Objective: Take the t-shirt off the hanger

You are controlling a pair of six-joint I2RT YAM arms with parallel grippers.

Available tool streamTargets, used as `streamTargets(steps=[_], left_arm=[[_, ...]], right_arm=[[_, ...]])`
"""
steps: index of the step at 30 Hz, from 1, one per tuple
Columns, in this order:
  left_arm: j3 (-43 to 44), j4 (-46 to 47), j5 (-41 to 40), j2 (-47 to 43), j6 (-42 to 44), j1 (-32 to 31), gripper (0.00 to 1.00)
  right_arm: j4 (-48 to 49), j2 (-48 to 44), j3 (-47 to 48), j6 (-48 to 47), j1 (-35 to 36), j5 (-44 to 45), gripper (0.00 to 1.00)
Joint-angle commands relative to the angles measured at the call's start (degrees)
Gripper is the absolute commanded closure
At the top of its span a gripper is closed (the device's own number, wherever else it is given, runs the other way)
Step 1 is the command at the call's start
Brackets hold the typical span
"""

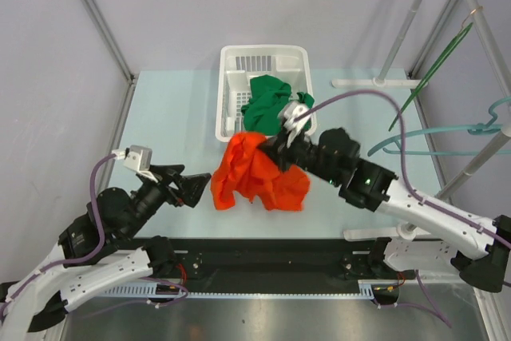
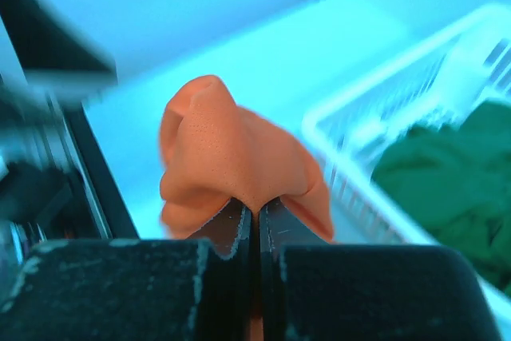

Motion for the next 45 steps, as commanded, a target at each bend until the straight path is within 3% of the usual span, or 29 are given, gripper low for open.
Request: streamTargets(steps=[1,4,5,7,8,10,12,15,16,17,20,23,27,32,36,40,42,45], left_arm=[[-0.81,1.91,-0.90,-1.27,-1.51,0.16,0.00],[-1.16,2.79,-0.20,-1.18,-2.04,0.16,0.00],[-1.16,2.79,0.41,-1.09,-2.04,0.16,0.00],[-1.16,2.88,0.95,-0.92,-2.48,0.16,0.00],[-1.25,2.97,1.30,-0.83,-2.57,0.25,0.00],[-1.33,2.97,1.56,-0.74,-3.09,0.16,0.00],[-1.42,3.49,1.91,-0.83,-3.18,0.16,0.00],[-1.51,3.85,2.35,-0.39,-3.10,0.16,0.00],[-1.51,4.02,2.53,-0.21,-3.18,0.16,0.00],[-1.42,4.11,2.62,-0.13,-3.18,0.16,0.00],[-1.16,4.20,2.97,0.40,-3.01,0.16,0.00],[-0.90,3.94,3.41,0.14,-3.27,0.16,0.00],[-1.33,3.41,3.06,-1.18,-3.62,0.16,0.00],[-1.16,2.80,3.23,-1.27,-3.80,0.16,0.00],[-0.89,2.53,3.23,-1.35,-3.97,0.16,0.00],[-1.33,3.06,2.97,-1.44,-3.97,0.16,0.00],[-1.07,3.23,3.32,-0.92,-3.98,0.16,0.00],[-0.37,2.88,4.02,-0.13,-3.89,0.16,0.00]], right_arm=[[3.93,2.61,11.70,9.75,-4.87,-0.16,1.00],[4.36,7.26,19.71,5.91,-4.09,9.16,1.00],[6.63,8.42,22.59,5.02,-3.47,18.33,1.00],[10.24,10.96,24.46,2.04,-2.94,26.73,1.00],[15.82,13.07,25.08,-0.76,-2.94,33.90,1.00],[23.40,15.27,25.00,-7.08,-3.46,40.10,1.00],[34.82,18.44,24.03,-10.71,-5.04,41.53,1.00],[50.64,22.65,21.32,-17.55,-6.63,36.54,1.00],[59.82,24.41,20.96,-20.88,-6.89,34.79,1.00],[63.91,26.34,21.04,-26.49,-7.07,34.51,1.00],[72.91,35.92,25.51,-31.89,-9.44,36.61,1.00],[71.00,42.78,29.65,-32.87,-10.85,37.32,1.00],[64.15,45.25,30.71,-24.39,-12.34,35.65,1.00],[41.76,47.45,39.73,-8.29,-17.07,28.46,1.00],[12.89,53.94,56.95,7.80,-21.82,12.07,1.00],[4.73,59.48,68.13,17.48,-23.68,-1.78,1.00],[0.36,62.39,72.87,20.03,-24.20,-1.01,1.00],[1.20,62.48,70.63,22.23,-25.61,1.97,1.00]])
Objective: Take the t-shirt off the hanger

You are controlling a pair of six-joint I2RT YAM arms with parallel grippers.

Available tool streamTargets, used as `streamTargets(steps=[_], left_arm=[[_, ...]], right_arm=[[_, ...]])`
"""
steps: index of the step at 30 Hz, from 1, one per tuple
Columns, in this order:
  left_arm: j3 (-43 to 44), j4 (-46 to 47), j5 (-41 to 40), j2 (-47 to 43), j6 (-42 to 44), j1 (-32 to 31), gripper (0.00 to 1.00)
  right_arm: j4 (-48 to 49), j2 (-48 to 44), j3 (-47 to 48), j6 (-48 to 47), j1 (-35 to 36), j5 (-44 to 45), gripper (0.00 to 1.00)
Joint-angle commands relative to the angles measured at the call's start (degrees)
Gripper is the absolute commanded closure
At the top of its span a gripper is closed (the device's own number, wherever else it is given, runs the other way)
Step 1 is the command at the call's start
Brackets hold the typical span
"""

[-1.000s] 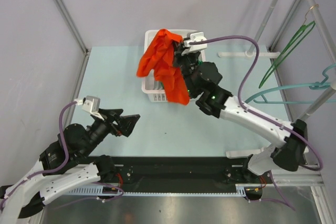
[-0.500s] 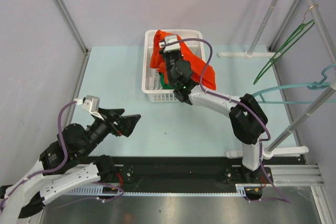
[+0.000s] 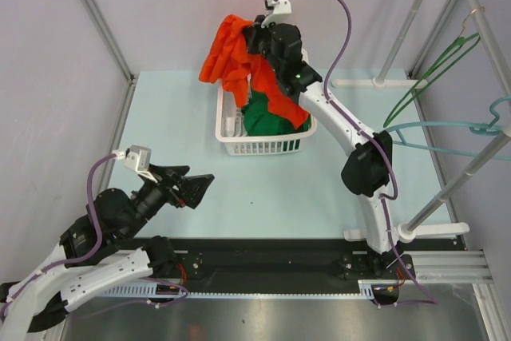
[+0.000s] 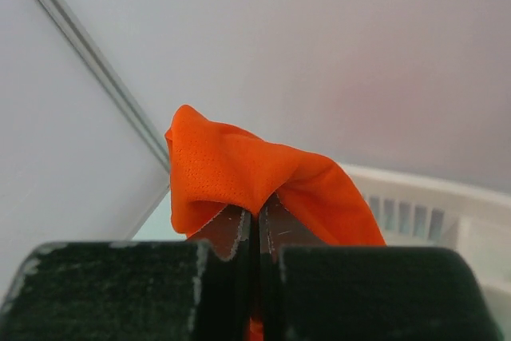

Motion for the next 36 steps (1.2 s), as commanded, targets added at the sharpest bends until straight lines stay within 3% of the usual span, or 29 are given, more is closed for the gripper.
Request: streamTargets(steps=[1,5,8,11,13,18,22,29,31,35,36], left_arm=[[1.12,0.52,1.42,1.14,-0.61,0.16,0.00],[1.47,0.52,1.42,1.06,-0.43,0.16,0.00],[1.56,0.52,1.42,1.32,-0.35,0.25,0.00],[1.56,0.61,1.34,1.67,-0.08,0.16,0.00],[1.47,0.87,1.51,2.02,0.01,0.16,0.00],[0.68,1.66,1.86,2.37,0.01,0.16,0.00],[0.07,2.63,2.21,2.73,-0.43,0.16,0.00],[-0.11,1.58,2.91,3.43,-0.87,0.16,0.00],[-0.46,1.49,3.35,3.78,-1.40,0.16,0.00],[-1.78,2.10,4.50,4.05,-2.01,0.16,0.00],[-2.04,2.63,4.59,3.78,-2.02,0.16,0.00]], right_arm=[[-7.17,1.83,0.30,9.73,-1.81,-2.98,1.00],[-9.18,1.04,-2.51,12.20,-4.28,3.94,1.00],[-8.66,-1.94,-7.61,9.05,-4.28,21.48,1.00],[-12.17,-3.09,-8.14,6.58,-4.46,33.19,1.00],[-11.04,-4.49,-11.37,2.29,-4.46,36.21,1.00],[-5.85,-6.70,-18.60,-3.44,-3.67,34.38,1.00],[-3.48,-5.56,-20.45,-6.50,-0.78,25.00,1.00],[-14.52,2.61,-12.46,-2.50,5.21,14.78,0.99],[-17.87,3.41,-11.66,0.14,4.86,14.60,0.91],[-25.87,2.19,-13.50,3.76,4.24,16.88,0.27],[-26.58,0.44,-14.20,3.07,4.51,17.85,0.18]])
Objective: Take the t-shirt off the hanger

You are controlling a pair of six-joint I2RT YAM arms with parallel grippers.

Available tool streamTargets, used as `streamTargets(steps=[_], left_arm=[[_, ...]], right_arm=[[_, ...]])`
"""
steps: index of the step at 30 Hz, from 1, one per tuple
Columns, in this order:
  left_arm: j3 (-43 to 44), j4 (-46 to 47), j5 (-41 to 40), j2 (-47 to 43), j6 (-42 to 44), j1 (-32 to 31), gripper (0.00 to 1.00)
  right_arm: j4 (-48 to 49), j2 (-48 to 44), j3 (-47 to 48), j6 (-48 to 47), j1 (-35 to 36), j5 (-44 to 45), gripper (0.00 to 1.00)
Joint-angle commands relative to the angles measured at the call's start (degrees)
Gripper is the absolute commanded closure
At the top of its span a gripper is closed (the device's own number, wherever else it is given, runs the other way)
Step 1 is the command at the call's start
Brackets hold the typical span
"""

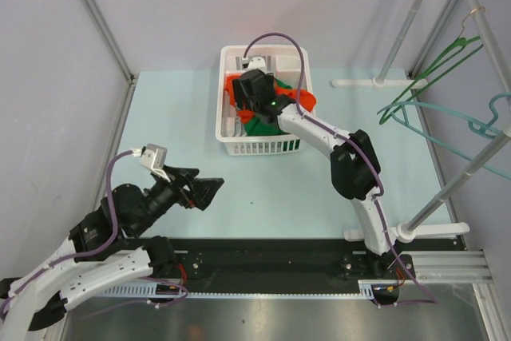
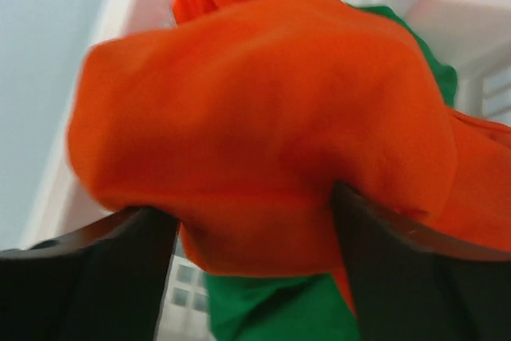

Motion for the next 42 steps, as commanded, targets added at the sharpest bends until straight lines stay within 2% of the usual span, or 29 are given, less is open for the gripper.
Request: streamTargets(steps=[1,6,7,11,16,18,20,21,23,25,28,31,36,37,42], left_arm=[[-1.52,2.10,1.92,0.44,-1.49,0.16,0.00],[-2.05,2.90,2.18,0.44,-1.49,0.16,0.00],[-2.48,2.81,2.01,0.09,-1.58,0.16,0.00],[-4.41,3.78,1.48,-1.49,-2.28,0.16,0.00],[-6.88,6.06,2.36,-1.76,-3.25,0.16,0.00],[-8.20,7.11,3.41,-0.80,-3.69,0.16,0.00],[-9.77,7.64,3.94,-0.27,-3.95,0.16,0.00],[-10.48,8.51,4.29,-0.27,-4.21,0.25,0.00],[-13.10,9.49,4.56,-0.44,-4.65,0.16,0.00],[-15.22,11.77,4.82,-1.05,-5.88,0.16,0.00],[-20.58,15.63,5.96,-2.20,-8.69,0.16,0.00],[-28.03,19.59,8.06,-3.07,-11.50,0.16,0.00],[-35.35,24.16,10.53,-6.06,-14.32,0.16,0.00],[-37.36,24.34,10.71,-6.85,-14.76,0.16,0.00],[-42.12,23.73,11.06,-13.97,-17.22,0.16,0.00]], right_arm=[[-8.19,-3.44,-1.81,1.56,-0.98,4.77,0.03],[-8.63,-14.07,-8.67,-3.54,2.89,8.75,0.00],[-8.54,-18.61,-10.42,-4.25,4.02,8.93,0.00],[-10.04,-29.36,-18.24,-2.85,7.90,9.02,0.01],[-4.60,-42.63,-36.78,-0.04,15.63,5.87,0.00],[-3.36,-48.78,-41.79,4.17,18.43,5.50,0.00],[0.32,-52.91,-50.75,7.25,20.03,3.06,0.00],[2.60,-57.81,-54.52,10.22,21.08,1.65,0.00],[11.11,-62.75,-65.24,12.52,25.11,-0.38,0.00],[20.06,-69.52,-75.41,12.71,30.19,2.49,0.00],[22.92,-76.21,-82.40,16.21,33.47,11.63,0.01],[19.34,-81.82,-87.77,23.31,33.83,18.06,0.00],[16.78,-90.80,-97.09,30.01,33.30,24.55,0.00],[15.12,-94.56,-98.84,34.29,32.96,25.36,0.00],[12.13,-107.41,-108.76,39.77,26.73,20.36,0.01]])
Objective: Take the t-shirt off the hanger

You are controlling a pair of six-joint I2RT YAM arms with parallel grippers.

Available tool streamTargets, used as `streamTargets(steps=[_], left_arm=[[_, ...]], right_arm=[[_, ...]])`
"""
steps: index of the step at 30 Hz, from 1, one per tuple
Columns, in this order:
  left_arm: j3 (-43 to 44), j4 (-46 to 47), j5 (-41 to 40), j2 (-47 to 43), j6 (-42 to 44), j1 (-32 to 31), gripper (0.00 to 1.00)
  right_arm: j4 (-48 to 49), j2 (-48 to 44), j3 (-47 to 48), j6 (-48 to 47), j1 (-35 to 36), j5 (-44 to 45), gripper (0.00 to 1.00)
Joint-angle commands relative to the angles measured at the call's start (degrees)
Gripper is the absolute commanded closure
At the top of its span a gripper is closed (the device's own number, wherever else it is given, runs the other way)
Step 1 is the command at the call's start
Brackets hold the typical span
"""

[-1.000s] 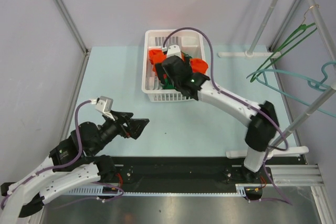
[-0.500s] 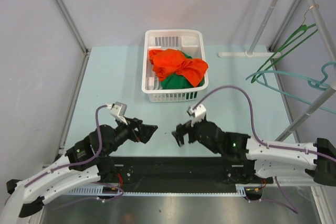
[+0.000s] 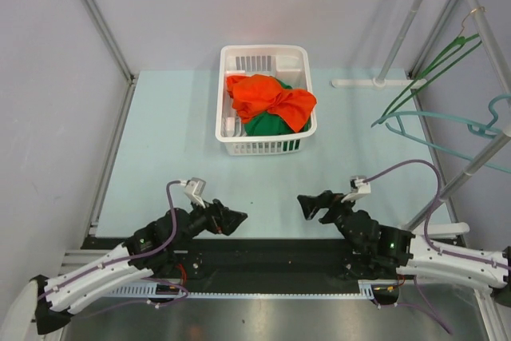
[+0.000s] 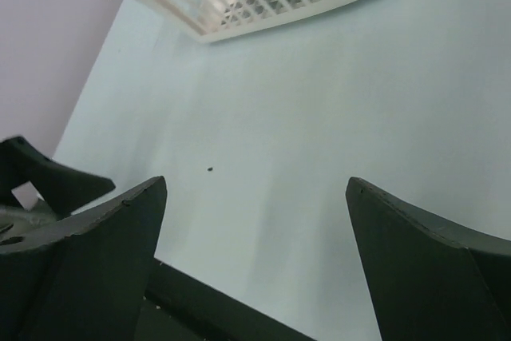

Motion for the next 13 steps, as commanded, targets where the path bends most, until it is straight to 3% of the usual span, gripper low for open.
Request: streamTargets(steps=[1,7,13], left_arm=[[-3.89,2.88,1.60,-5.71,-3.82,0.16,0.00],[-8.81,0.06,1.33,-12.58,-5.41,0.16,0.00],[-12.07,-0.12,2.12,-19.77,-5.76,0.16,0.00]], right_arm=[[-2.18,-9.87,-7.32,9.81,-4.89,0.49,0.01],[-6.58,-16.57,-10.58,14.21,-9.99,-4.87,0.00],[-0.97,-15.95,-13.31,14.22,-10.79,-11.46,0.00]])
